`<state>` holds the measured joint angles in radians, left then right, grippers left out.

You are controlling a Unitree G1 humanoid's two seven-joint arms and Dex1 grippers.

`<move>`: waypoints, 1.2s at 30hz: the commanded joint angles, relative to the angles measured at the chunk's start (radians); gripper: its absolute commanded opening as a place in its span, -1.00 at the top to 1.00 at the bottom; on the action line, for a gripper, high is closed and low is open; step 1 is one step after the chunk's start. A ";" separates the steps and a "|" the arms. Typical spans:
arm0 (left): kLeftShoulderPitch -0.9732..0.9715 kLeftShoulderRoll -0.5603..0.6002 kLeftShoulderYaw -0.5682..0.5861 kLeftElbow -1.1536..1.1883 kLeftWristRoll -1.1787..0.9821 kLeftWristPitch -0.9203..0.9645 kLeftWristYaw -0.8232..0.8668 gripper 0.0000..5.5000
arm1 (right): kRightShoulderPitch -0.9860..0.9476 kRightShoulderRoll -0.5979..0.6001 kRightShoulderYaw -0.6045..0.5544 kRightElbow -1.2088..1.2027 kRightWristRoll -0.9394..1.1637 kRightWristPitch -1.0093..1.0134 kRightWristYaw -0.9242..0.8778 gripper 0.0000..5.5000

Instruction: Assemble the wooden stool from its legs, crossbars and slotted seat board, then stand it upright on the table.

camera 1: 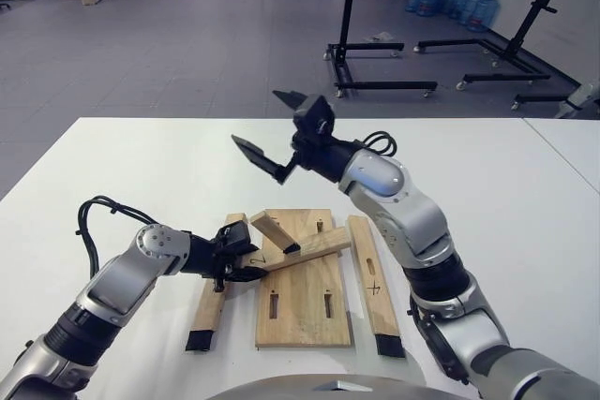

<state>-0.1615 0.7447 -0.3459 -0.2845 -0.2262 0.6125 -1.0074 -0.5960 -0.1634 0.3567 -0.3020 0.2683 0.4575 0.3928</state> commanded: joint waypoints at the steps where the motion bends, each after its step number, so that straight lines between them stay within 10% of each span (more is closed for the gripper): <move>1: 0.017 -0.001 -0.020 -0.008 0.001 0.051 0.009 0.27 | -0.036 0.034 0.047 -0.055 -0.038 0.050 -0.001 -0.96; 36: 0.011 0.007 -0.023 -0.039 -0.013 0.093 0.037 0.27 | 0.046 0.080 0.203 0.054 -0.120 0.223 0.095 -0.96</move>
<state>-0.1653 0.7453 -0.3563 -0.3299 -0.2461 0.6880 -0.9703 -0.5757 -0.0635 0.5791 -0.2742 0.1565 0.6536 0.4827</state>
